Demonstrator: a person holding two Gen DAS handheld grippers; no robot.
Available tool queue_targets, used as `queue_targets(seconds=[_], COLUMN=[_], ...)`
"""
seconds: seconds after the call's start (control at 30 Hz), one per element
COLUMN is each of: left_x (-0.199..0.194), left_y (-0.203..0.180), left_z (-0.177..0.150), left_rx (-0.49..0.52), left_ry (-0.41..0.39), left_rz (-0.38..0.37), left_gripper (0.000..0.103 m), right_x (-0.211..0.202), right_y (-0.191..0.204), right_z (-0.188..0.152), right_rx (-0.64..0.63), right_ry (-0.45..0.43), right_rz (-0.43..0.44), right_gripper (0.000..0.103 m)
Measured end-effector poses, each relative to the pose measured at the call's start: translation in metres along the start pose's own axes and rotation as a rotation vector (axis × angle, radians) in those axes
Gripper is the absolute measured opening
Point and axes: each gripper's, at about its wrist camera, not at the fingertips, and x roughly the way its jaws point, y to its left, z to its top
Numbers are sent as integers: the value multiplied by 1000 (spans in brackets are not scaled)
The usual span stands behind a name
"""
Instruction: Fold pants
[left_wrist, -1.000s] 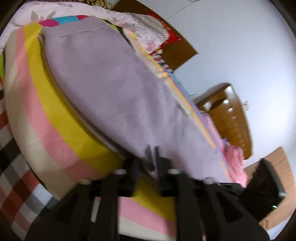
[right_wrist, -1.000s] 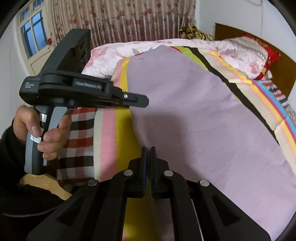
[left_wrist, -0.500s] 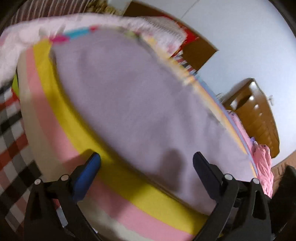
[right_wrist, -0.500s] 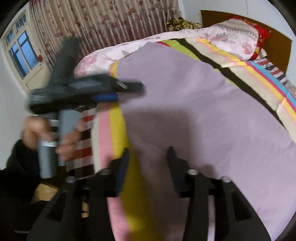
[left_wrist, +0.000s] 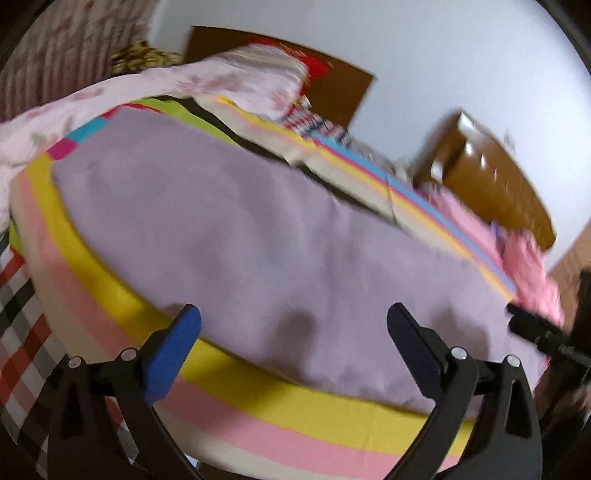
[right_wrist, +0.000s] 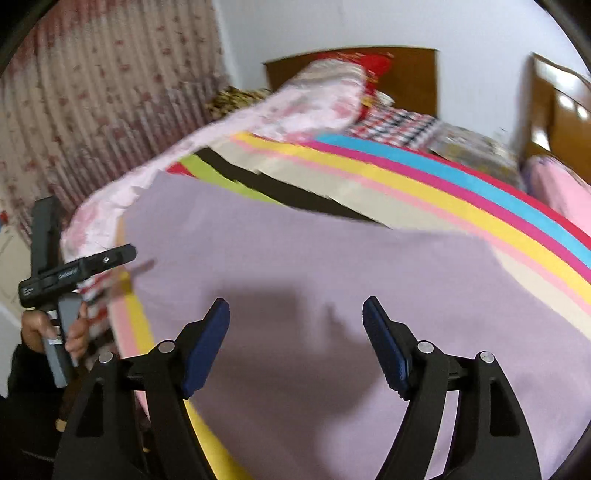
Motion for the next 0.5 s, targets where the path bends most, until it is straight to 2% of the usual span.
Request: queue_targets(seconds=[0.13, 0.17, 0.23, 0.27, 0.33, 0.43, 0.5], left_x=[7, 11, 17, 19, 30, 32, 34], left_y=[-15, -12, -15, -20, -31, -33, -34], left_z=[-10, -6, -8, -10, -13, -11, -10], left_rx=[104, 117, 167, 199, 267, 248, 245], left_ry=[-17, -18, -17, -17, -19, -26, -21], left_rz=[109, 121, 162, 190, 256, 268, 276], left_gripper=[101, 101, 101, 101, 102, 102, 102], right_x=[13, 23, 23, 20, 16, 12, 7], right_y=[16, 20, 20, 13, 5, -8, -17], right_z=[-23, -34, -50, -53, -58, -52, -37], right_rx=[-76, -115, -153, -123, -109, -72, -73], right_ry=[73, 127, 107, 111, 125, 164, 128], right_rz=[-17, -57, -101, -82, -80, -84, -123], right_gripper=[72, 72, 75, 78, 78, 77, 78])
